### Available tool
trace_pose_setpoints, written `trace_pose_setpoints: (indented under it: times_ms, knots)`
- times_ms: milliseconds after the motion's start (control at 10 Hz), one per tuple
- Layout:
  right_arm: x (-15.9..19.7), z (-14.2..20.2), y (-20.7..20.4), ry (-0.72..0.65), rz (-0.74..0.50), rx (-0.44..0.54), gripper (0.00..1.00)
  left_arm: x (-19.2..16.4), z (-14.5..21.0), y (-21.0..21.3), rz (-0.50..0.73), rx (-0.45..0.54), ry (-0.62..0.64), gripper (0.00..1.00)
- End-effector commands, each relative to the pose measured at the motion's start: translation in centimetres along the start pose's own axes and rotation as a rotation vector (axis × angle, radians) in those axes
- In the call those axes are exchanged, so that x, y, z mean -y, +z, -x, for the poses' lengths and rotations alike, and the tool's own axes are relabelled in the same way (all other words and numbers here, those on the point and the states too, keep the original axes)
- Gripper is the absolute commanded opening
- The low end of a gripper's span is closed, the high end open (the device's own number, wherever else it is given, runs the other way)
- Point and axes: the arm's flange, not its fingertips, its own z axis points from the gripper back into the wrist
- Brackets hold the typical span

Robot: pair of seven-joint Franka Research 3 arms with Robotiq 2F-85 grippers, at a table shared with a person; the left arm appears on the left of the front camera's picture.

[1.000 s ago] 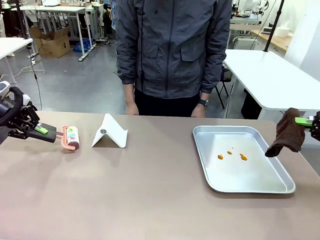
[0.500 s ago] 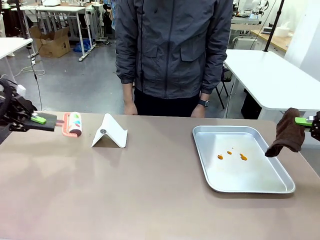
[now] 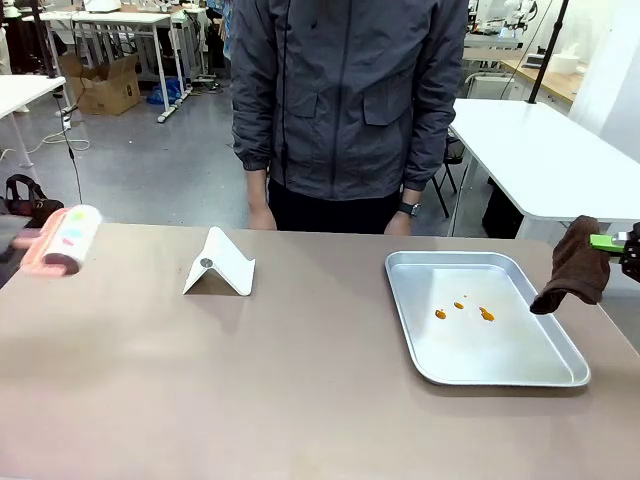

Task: Clean the surface of the table.
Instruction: If a person points to the right, clean the right side of the table with your right hand, and if they point to the left, clean the left side with your left hand, then clean the area not pointed to by the person.

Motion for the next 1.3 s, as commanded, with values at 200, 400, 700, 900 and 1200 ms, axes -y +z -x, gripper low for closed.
trace_pose_setpoints:
  times_ms: [200, 400, 700, 900, 1200]
  knots:
    - [-0.4, 0.1, 0.3, -0.013, -0.006, -0.001, 0.0, -3.8, 6.7, 1.8, 0.036, -0.001, -0.042, 0.22]
    - [-0.4, 0.1, 0.3, -0.013, -0.006, -0.001, 0.0, -4.3, 7.3, 2.6, 0.073, 0.108, -0.048, 0.22]
    - [-0.4, 0.1, 0.3, -0.013, -0.006, -0.001, 0.0, -4.1, 7.1, 2.2, 0.021, 0.022, -0.025, 0.22]
    - [-0.4, 0.1, 0.3, -0.013, -0.006, -0.001, 0.0, -4.1, 7.1, 2.2, 0.021, 0.022, -0.025, 0.22]
    - [-0.4, 0.1, 0.3, -0.013, -0.006, -0.001, 0.0, -4.1, 7.1, 2.2, 0.021, 0.022, -0.025, 0.22]
